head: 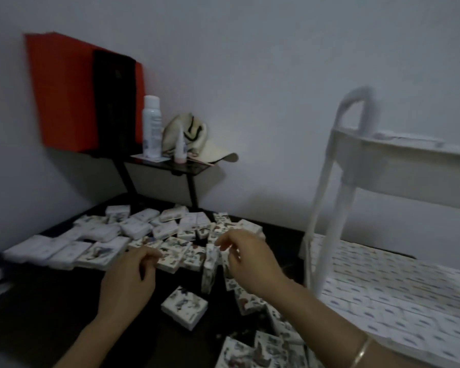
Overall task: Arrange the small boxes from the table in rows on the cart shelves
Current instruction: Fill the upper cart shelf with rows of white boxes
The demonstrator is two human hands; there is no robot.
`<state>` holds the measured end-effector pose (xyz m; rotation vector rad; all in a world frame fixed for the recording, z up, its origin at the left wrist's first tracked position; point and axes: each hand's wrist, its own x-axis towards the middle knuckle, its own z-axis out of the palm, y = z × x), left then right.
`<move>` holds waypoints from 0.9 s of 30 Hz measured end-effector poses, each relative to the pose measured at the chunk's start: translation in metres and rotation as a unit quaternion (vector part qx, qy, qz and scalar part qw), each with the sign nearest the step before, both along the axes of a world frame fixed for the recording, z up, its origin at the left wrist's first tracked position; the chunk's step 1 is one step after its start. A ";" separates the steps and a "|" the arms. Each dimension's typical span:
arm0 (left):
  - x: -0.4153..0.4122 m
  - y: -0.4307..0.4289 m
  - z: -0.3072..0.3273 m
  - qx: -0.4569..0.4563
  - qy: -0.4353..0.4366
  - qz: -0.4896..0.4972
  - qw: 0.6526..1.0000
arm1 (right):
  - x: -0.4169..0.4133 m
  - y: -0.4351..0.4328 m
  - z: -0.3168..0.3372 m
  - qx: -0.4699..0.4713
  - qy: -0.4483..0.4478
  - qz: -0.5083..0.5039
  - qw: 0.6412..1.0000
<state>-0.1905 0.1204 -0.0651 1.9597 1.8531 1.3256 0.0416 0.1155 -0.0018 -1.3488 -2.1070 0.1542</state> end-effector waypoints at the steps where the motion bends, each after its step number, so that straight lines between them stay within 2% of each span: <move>1: -0.009 0.003 -0.006 0.004 0.021 0.008 1.000 | -0.004 0.013 -0.007 -0.004 -0.001 -0.006 1.000; 5: -0.039 0.015 -0.024 0.031 0.076 0.049 0.995 | -0.032 0.053 -0.017 0.007 -0.020 0.001 1.000; 10: -0.067 0.023 -0.027 0.090 0.090 0.106 0.986 | -0.084 0.083 -0.017 0.065 -0.091 0.062 0.992; 12: -0.083 0.027 -0.027 0.098 0.092 0.117 0.984 | -0.103 0.100 -0.017 0.047 -0.126 0.087 0.987; 17: -0.105 0.056 -0.035 0.019 0.165 0.123 0.978 | -0.153 0.138 -0.035 -0.106 -0.249 0.098 0.958; 23: -0.119 0.100 -0.032 -0.023 0.187 0.136 0.973 | -0.191 0.181 -0.037 -0.078 -0.283 0.044 0.955; 25: -0.116 0.104 -0.038 -0.043 0.191 0.141 0.970 | -0.193 0.192 -0.037 -0.102 -0.312 0.054 0.943; 27: -0.112 0.104 -0.042 -0.036 0.189 0.144 0.971 | -0.191 0.191 -0.044 -0.088 -0.325 0.071 0.939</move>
